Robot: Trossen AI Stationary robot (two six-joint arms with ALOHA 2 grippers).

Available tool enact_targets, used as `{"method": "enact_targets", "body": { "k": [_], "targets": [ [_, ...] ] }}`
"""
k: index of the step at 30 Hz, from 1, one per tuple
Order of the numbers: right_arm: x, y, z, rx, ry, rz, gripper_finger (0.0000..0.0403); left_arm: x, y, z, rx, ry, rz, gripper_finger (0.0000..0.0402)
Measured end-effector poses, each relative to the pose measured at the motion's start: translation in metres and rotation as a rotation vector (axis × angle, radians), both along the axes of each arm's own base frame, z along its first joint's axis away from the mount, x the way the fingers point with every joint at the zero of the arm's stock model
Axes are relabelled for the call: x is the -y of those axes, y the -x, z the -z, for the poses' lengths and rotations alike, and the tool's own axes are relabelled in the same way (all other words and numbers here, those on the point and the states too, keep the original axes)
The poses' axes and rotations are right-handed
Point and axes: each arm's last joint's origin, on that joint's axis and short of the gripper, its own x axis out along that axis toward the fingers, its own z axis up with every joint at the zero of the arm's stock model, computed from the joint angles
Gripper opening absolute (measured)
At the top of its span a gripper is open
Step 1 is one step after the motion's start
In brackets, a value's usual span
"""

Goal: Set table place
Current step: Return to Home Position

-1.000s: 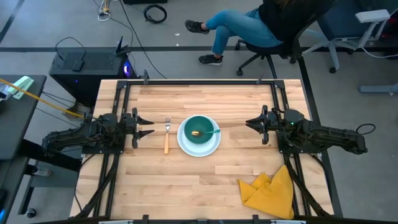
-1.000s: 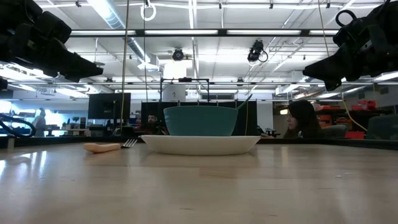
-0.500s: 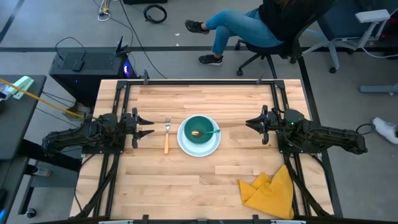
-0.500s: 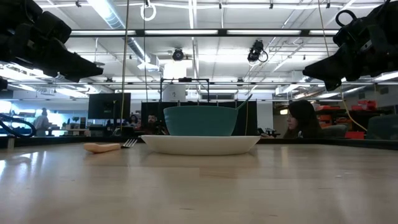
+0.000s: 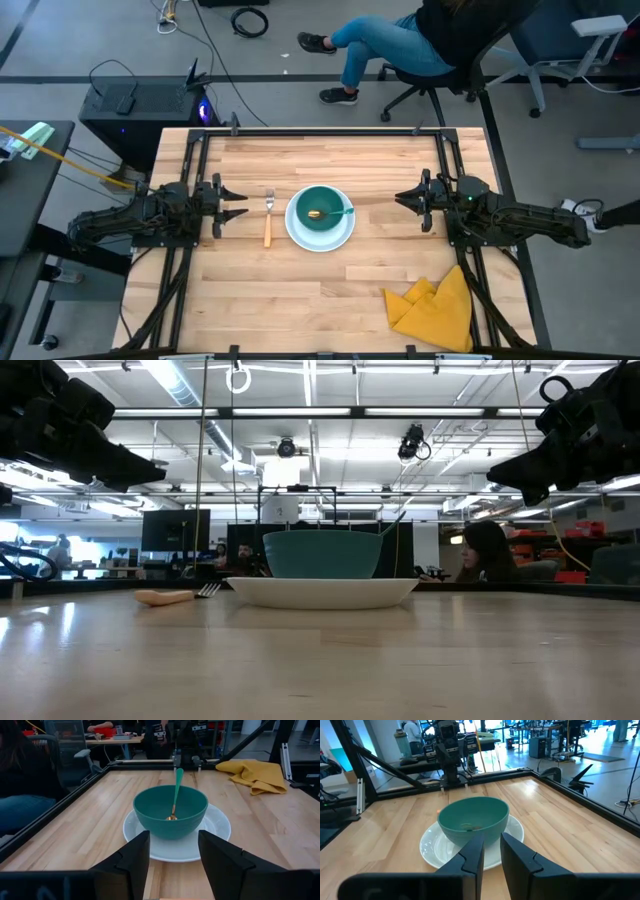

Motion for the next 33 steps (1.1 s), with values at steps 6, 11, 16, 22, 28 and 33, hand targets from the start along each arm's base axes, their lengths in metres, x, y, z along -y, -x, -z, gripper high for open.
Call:
{"method": "enact_targets", "body": {
  "k": [6,11,16,22,28,33],
  "targets": [
    [0.0,0.0,0.0,0.0,0.0,0.0,0.0069,0.0,0.0,0.0,0.0,0.0,0.0,0.0175],
    [0.0,0.0,0.0,0.0,0.0,0.0,0.0069,0.0,0.0,0.0,0.0,0.0,0.0,0.0175],
    [0.0,0.0,0.0,0.0,0.0,0.0,0.0069,0.0,0.0,0.0,0.0,0.0,0.0,0.0178],
    [0.0,0.0,0.0,0.0,0.0,-0.001,0.0069,0.0,0.0,0.0,0.0,0.0,0.0,0.0173],
    [0.0,0.0,0.0,0.0,0.0,0.0,0.0069,0.0,0.0,0.0,0.0,0.0,0.0,0.0174],
    [0.0,0.0,0.0,0.0,0.0,-0.001,0.0069,0.0,0.0,0.0001,0.0,0.0,0.0,0.0178]
  ]
}}
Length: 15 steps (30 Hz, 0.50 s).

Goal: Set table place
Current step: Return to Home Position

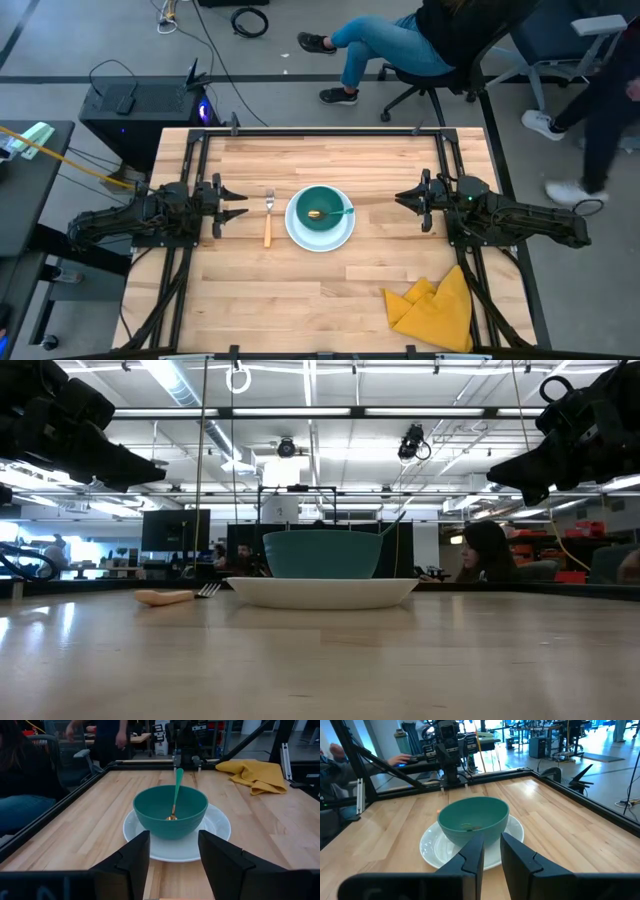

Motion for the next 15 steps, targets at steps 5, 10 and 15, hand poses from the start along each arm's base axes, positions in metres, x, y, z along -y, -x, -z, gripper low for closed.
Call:
{"method": "enact_targets", "body": {
  "k": [5,10,15],
  "targets": [
    [0.0,0.0,0.0,0.0,0.0,0.0,0.0069,0.0,0.0,-0.0001,0.001,0.0,0.0,0.0174],
    [0.0,0.0,0.0,0.0,0.0,0.001,0.0069,0.0,0.0,0.0,0.0,0.0,0.0,0.0175],
    [0.0,0.0,0.0,0.0,0.0,0.001,0.0069,0.0,0.0,-0.0001,0.0,0.0,0.0,0.0178]
  ]
}}
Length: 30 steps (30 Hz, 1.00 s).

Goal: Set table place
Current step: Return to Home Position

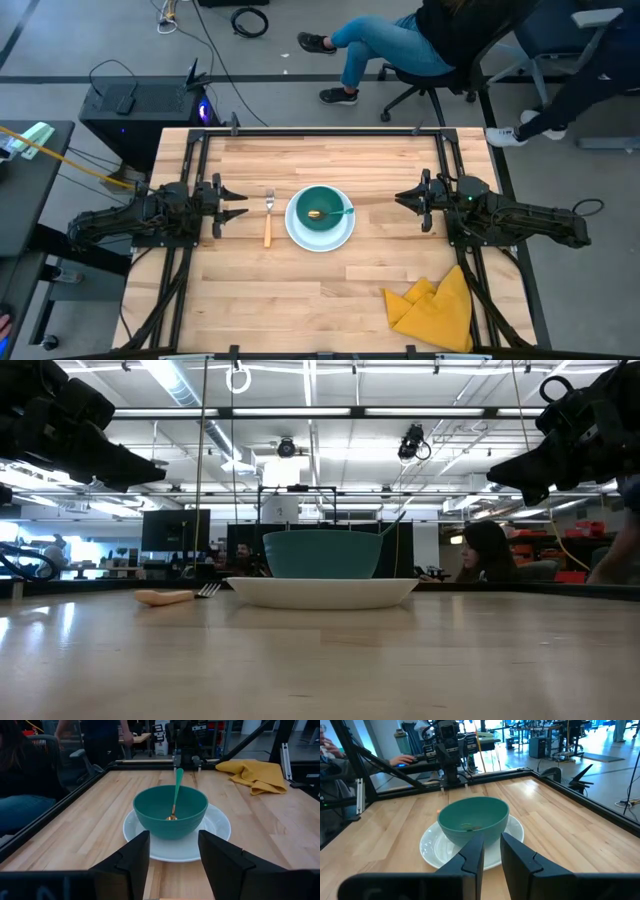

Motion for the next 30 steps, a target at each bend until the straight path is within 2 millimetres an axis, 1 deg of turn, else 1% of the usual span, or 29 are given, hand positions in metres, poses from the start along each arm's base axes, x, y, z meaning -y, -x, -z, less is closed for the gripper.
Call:
{"method": "enact_targets", "body": {
  "k": [7,17,30],
  "targets": [
    [0.0,0.0,0.0,0.0,0.0,0.0,0.0069,0.0,0.0,0.0,0.0,0.0,0.0,0.0172],
    [0.0,0.0,0.0,0.0,0.0,0.0,0.0069,0.0,0.0,0.0,0.0,0.0,0.0,0.0178],
    [0.0,0.0,0.0,0.0,0.0,0.0,0.0069,0.0,0.0,0.0,0.0,0.0,0.0,0.0172]
  ]
}}
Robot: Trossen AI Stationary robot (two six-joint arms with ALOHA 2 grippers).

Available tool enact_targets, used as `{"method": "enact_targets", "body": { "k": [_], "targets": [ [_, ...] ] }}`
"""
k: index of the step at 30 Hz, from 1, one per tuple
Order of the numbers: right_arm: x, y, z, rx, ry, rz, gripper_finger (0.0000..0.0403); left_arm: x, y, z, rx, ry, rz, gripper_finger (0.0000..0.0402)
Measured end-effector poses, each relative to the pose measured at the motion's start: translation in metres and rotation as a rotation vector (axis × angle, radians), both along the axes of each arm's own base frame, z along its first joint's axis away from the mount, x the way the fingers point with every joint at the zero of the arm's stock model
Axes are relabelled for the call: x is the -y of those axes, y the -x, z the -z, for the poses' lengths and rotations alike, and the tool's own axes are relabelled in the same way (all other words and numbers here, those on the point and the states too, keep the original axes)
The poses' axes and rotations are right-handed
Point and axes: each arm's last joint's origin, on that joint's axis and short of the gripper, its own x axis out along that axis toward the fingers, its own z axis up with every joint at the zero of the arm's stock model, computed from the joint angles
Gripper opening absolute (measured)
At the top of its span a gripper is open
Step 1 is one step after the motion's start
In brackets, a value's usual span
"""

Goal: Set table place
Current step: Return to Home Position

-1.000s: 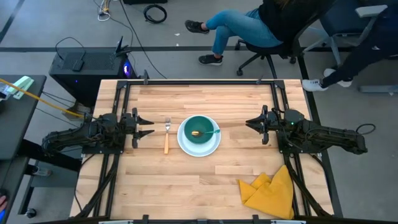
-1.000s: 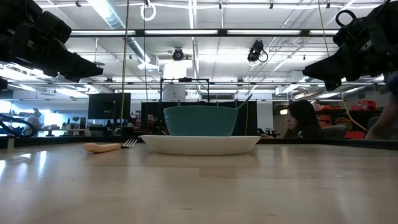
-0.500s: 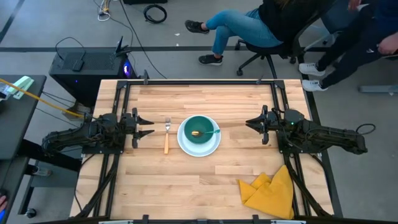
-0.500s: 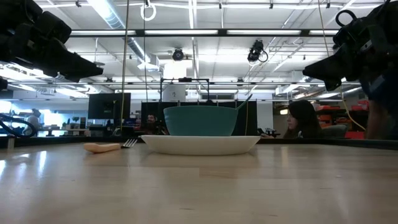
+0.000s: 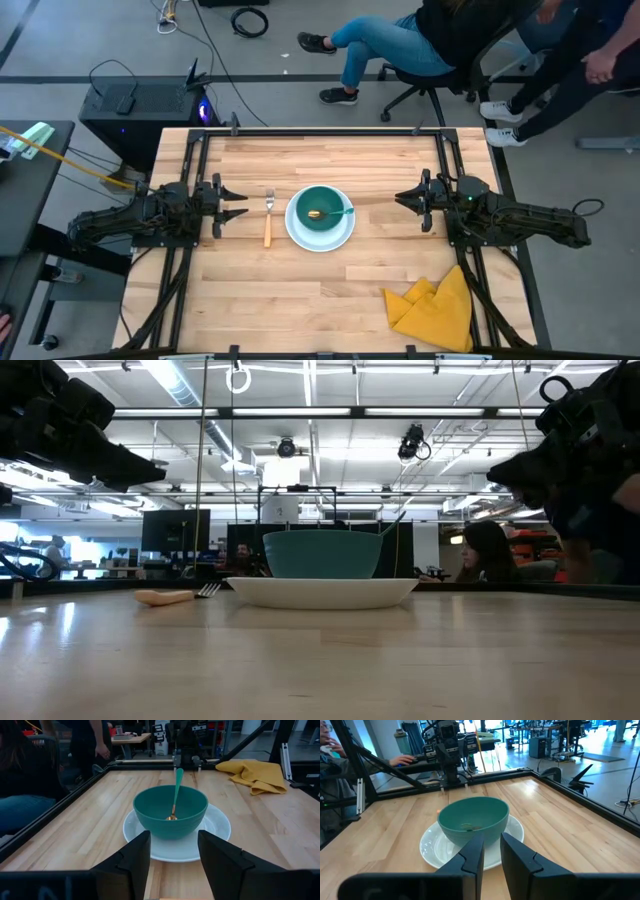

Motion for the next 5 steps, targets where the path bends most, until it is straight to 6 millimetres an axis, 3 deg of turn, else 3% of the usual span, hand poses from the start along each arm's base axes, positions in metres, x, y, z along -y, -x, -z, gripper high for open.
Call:
{"method": "enact_targets", "body": {
  "k": [5],
  "targets": [
    [0.0,0.0,0.0,0.0,0.0,0.0,0.0069,0.0,0.0,0.0001,0.0,0.0,0.0,0.0175]
  ]
}}
